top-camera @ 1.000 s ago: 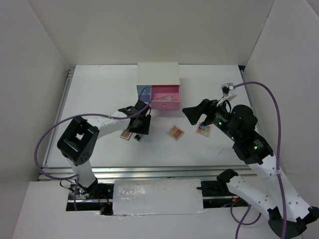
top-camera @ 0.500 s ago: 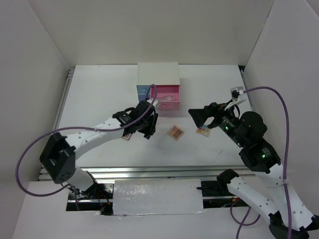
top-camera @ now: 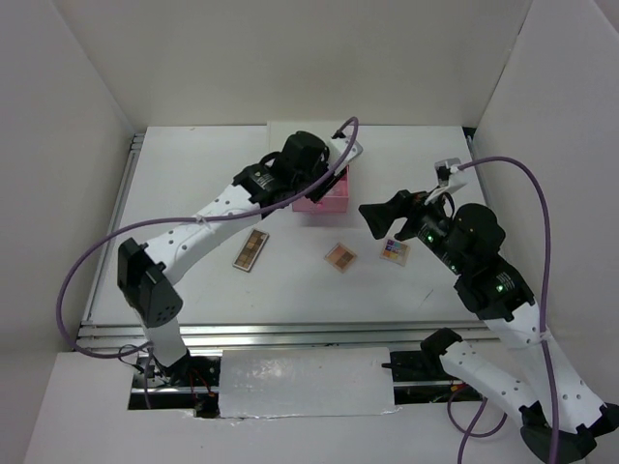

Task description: Organize the makeup

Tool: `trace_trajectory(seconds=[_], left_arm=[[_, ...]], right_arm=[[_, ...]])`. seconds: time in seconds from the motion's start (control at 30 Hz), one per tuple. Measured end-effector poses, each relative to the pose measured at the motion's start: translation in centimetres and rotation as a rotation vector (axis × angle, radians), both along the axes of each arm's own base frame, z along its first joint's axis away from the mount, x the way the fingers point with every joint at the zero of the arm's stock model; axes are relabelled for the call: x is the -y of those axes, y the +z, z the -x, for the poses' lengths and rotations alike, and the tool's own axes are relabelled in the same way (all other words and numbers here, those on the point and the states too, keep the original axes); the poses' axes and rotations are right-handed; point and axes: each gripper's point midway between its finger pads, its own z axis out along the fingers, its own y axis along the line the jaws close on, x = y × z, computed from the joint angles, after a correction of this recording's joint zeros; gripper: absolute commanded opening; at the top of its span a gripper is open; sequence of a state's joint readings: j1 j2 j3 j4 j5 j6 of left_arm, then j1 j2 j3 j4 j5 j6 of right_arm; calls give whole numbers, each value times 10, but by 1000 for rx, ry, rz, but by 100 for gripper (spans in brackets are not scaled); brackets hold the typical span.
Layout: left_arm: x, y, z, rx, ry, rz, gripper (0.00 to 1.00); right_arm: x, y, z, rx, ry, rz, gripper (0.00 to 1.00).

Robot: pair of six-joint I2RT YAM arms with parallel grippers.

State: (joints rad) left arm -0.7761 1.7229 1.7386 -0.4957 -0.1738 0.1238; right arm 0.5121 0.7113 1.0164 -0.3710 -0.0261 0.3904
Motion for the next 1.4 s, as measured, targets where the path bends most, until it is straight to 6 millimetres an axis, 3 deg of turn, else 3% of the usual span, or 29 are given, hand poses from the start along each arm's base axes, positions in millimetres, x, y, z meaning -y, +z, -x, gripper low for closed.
trace_trajectory(seconds=[0.2, 0.33, 0.43, 0.47, 0.5, 0.6, 0.63, 0.77, 0.87, 0.97, 1.07, 1.13, 1.17, 1.27, 1.4], left_arm=[[2, -10, -46, 64, -96, -118, 2], [-7, -32, -74, 61, -87, -168, 9], [-11, -61, -87, 30, -79, -214, 28], [-11, -71, -90, 17, -80, -225, 49], [-11, -81, -91, 1, -80, -236, 60], [-8, -100, -93, -34, -88, -245, 77], [-7, -101, -93, -33, -88, -239, 99], [-4, -76, -96, 18, -57, -150, 99], [-8, -46, -90, 59, -18, -68, 99], [-23, 0, -84, 135, 78, 31, 99], [-53, 51, -79, 200, 268, 150, 99], [-81, 81, -73, 208, 432, 253, 99], [-94, 90, -69, 199, 505, 300, 99], [-138, 97, -45, 145, 677, 398, 99], [-183, 70, 17, 48, 801, 462, 99]], right_arm=[[-8, -9, -5, -29, 28, 13, 100], [-8, -6, -3, -16, 36, 13, 100], [-7, -6, -3, -12, 37, 17, 100], [-7, -6, -3, -11, 37, 19, 100], [-7, -6, -3, -11, 37, 19, 100], [-7, -6, -3, -10, 34, 23, 100], [-6, -6, -3, -10, 32, 23, 100], [-3, -6, -6, -12, 4, 16, 100], [3, -9, -15, -22, -57, -27, 97], [13, -32, -27, -57, -143, -96, 89], [16, -69, -38, -118, -199, -155, 76], [11, -96, -48, -164, -211, -190, 55], [6, -108, -54, -185, -207, -204, 1], [-15, -149, -78, -288, -183, -245, 0], [-45, -217, -105, -476, -157, -267, 0]])
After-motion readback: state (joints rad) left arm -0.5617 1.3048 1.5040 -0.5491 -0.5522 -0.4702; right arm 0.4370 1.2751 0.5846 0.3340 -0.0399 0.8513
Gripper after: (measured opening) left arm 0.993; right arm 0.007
